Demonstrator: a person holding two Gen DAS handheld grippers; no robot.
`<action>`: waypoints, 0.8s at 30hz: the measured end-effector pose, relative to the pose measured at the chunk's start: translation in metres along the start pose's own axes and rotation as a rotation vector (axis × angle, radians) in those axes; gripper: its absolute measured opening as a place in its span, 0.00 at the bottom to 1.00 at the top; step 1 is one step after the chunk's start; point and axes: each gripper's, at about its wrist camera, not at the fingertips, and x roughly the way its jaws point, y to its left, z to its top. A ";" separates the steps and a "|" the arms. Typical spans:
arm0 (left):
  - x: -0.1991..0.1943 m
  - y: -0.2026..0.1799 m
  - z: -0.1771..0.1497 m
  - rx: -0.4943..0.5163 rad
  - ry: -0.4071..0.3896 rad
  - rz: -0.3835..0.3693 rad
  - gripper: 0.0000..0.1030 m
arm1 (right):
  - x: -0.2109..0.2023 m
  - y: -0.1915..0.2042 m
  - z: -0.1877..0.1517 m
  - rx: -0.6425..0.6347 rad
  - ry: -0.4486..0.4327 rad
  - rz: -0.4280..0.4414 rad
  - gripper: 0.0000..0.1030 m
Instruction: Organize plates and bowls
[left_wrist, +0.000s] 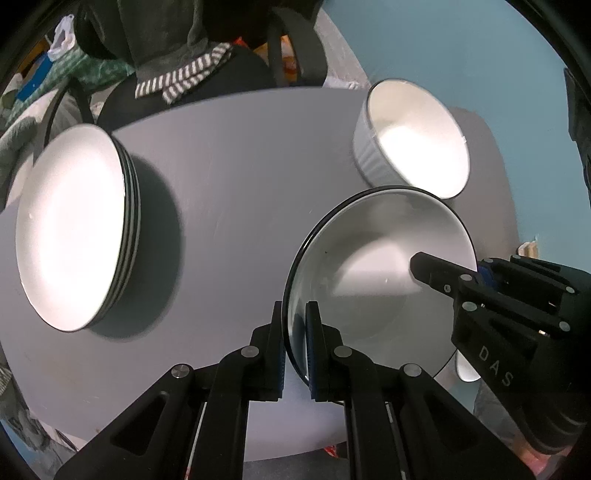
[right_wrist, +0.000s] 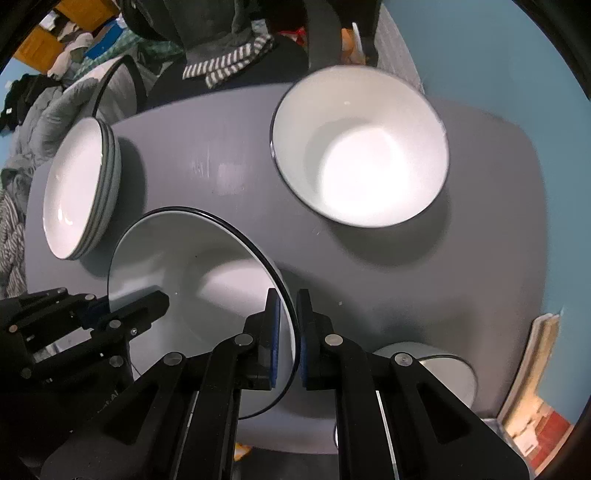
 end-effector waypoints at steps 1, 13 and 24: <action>-0.003 -0.001 0.002 0.006 -0.004 0.001 0.08 | -0.004 -0.001 0.001 -0.002 -0.005 -0.004 0.08; -0.034 -0.011 0.037 0.057 -0.076 -0.001 0.08 | -0.040 -0.022 0.014 0.038 -0.063 -0.009 0.08; -0.026 -0.036 0.080 0.078 -0.079 0.006 0.08 | -0.048 -0.057 0.051 0.065 -0.081 -0.041 0.08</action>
